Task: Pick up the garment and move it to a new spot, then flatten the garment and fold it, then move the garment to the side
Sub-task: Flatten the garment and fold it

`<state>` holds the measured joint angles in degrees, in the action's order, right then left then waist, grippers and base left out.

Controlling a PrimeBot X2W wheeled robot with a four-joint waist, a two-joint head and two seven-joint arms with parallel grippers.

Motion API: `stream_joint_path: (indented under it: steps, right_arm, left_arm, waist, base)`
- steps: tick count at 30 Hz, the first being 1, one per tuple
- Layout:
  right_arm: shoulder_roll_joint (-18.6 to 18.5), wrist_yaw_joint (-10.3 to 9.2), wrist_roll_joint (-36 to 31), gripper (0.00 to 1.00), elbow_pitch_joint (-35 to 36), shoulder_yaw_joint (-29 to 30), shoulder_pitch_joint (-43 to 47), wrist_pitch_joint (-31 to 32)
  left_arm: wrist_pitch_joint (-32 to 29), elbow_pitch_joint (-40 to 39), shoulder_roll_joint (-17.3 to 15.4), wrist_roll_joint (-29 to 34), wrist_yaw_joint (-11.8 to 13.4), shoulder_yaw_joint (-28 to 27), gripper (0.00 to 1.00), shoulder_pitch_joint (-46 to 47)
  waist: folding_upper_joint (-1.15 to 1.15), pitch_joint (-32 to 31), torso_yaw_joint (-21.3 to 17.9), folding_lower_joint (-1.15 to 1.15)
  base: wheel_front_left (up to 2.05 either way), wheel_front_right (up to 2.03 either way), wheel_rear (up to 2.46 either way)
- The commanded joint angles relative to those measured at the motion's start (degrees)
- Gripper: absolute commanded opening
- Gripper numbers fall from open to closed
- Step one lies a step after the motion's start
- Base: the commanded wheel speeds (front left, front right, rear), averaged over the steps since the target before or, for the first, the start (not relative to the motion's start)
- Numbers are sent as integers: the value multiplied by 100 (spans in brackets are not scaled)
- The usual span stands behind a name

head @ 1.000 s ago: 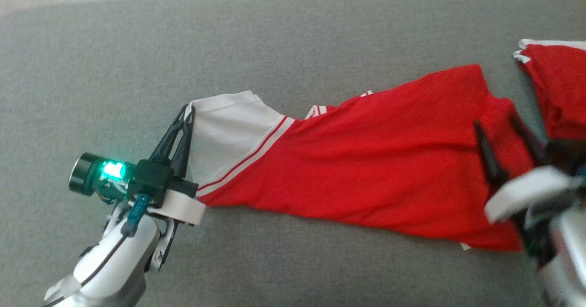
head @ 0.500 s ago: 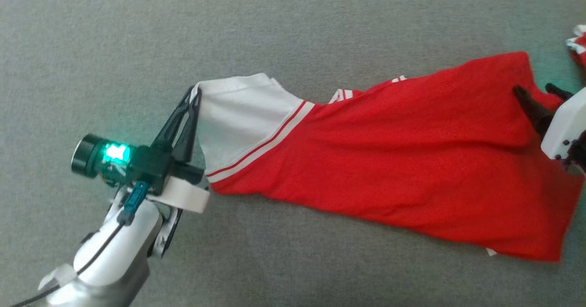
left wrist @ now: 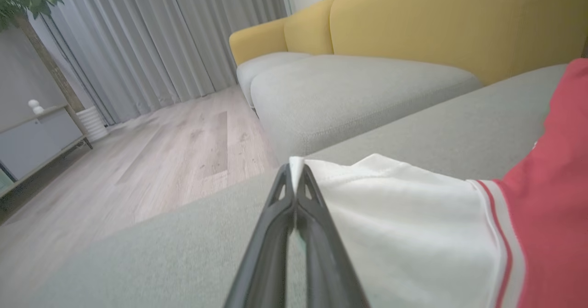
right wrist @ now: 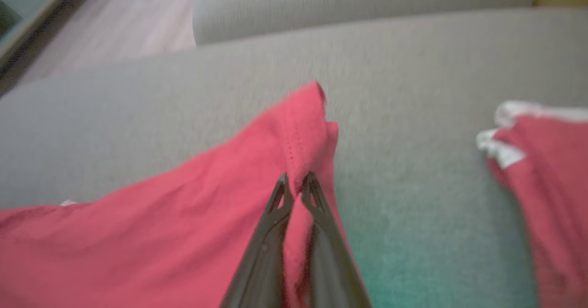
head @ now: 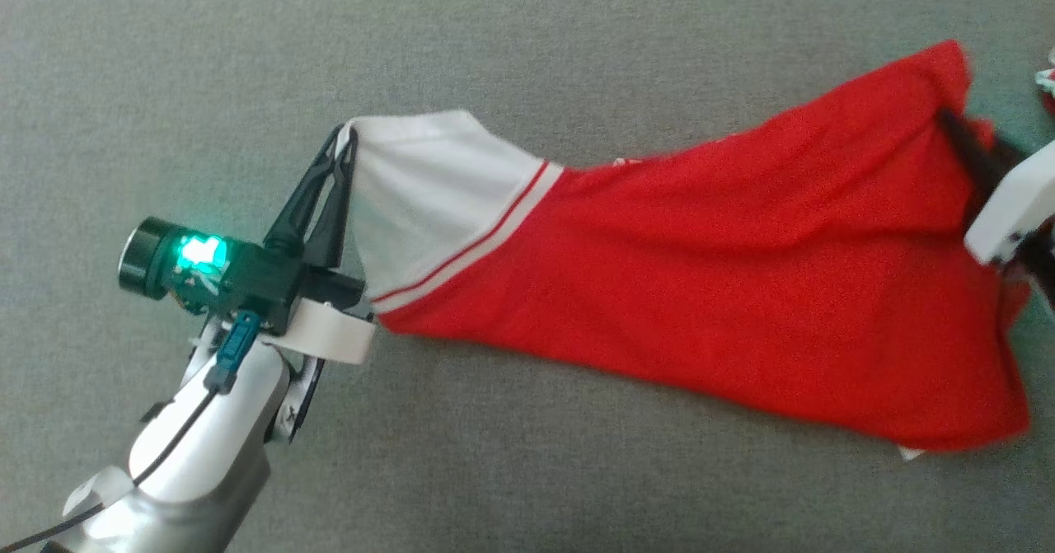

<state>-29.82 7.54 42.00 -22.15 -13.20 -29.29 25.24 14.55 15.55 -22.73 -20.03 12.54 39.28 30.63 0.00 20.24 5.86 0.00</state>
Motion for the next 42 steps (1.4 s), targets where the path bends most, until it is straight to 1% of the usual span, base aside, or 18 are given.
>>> stream_joint_path:
  steps: [1,4,7,11,13,16,20,22,23,24,28,32,33,36,42]
  right_arm:
    - [-233,-5,-60,0,235,72,-237,-398]
    - [-315,-5,-45,0,389,137,-276,-880]
    - [-518,-5,32,0,766,134,59,-1098]
    - [-783,-5,-4,0,1524,111,1111,-1221]
    - [-818,-5,-156,0,1870,119,1752,-1315]
    - [-721,-5,-485,0,2272,117,2631,-1557]
    - [-373,-5,-879,0,2706,32,3408,-1927]
    - [-191,-5,-993,0,2879,-65,3672,-1979]
    - [-126,-5,-1030,70,2930,-123,3786,-1945]
    - [-70,-5,-1054,100,2972,-179,3877,-1910]
    - [67,-5,-1039,100,3071,-288,4104,-1802]
    - [300,-5,-906,100,3153,-59,4255,-1865]
    - [401,-5,-738,100,3170,99,4304,-1870]
    - [521,-5,-385,100,3225,334,4389,-1862]
    - [594,-5,254,100,3240,739,4500,-1776]
  left_arm:
    - [44,-245,-138,94,2,-345,0,221]
    - [44,-371,-102,205,16,-464,0,161]
    - [45,-411,-68,252,2,-537,0,28]
    - [45,-441,-33,260,-5,-617,0,-239]
    - [45,-439,-14,254,-20,-642,0,-388]
    - [45,-418,2,266,-41,-671,0,-580]
    - [45,-412,5,286,-50,-737,0,-775]
    - [45,-409,-1,292,-56,-780,0,-837]
    - [45,-402,-2,298,-61,-796,0,-861]
    - [45,-394,-2,303,-63,-811,0,-883]
    - [45,-366,11,321,-72,-845,0,-932]
    - [45,-327,38,341,-101,-862,0,-963]
    - [45,-312,50,346,-121,-869,0,-973]
    - [45,-300,74,359,-150,-877,0,-958]
    - [45,-301,126,403,-185,-902,0,-950]
  waist:
    - [0,-87,-50,0]
    - [0,-231,-80,0]
    - [0,-386,-102,0]
    - [0,-514,-157,0]
    - [0,-554,-186,0]
    - [0,-608,-231,0]
    - [0,-677,-311,0]
    - [0,-706,-357,0]
    - [0,-720,-377,0]
    - [0,-738,-400,0]
    - [0,-803,-456,0]
    - [0,-876,-494,0]
    - [0,-895,-493,0]
    - [0,-879,-456,0]
    - [0,-794,-397,0]
  base:
    - [0,0,0]
    - [0,0,0]
    - [0,0,0]
    - [0,0,0]
    - [0,0,0]
    - [0,0,0]
    - [0,0,0]
    - [0,0,0]
    - [0,0,0]
    - [0,0,0]
    - [0,0,0]
    - [0,0,0]
    - [0,0,0]
    - [0,0,0]
    - [0,0,0]
